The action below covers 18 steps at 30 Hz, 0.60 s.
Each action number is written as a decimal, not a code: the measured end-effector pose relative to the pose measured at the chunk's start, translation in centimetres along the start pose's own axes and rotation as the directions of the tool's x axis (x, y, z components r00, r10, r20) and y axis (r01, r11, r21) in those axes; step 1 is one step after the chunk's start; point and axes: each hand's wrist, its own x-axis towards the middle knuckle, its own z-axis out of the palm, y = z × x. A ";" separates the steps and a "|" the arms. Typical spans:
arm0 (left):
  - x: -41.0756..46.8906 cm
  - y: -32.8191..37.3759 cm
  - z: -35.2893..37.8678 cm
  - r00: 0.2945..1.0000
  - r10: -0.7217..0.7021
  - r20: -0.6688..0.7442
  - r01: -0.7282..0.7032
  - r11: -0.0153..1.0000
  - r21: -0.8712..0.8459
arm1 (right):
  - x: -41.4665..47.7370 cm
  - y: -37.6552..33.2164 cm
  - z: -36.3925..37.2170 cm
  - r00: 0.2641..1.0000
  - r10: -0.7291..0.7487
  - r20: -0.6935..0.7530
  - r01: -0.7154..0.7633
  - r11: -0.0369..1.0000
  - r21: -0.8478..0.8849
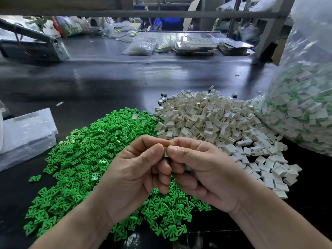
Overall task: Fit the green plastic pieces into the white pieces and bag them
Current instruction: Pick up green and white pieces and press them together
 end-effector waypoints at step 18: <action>0.1 -0.3 -0.6 0.986 0.167 -0.013 -0.155 0.943 0.295 | 0.6 0.4 -0.1 1.000 -0.022 -0.012 0.023 0.996 0.088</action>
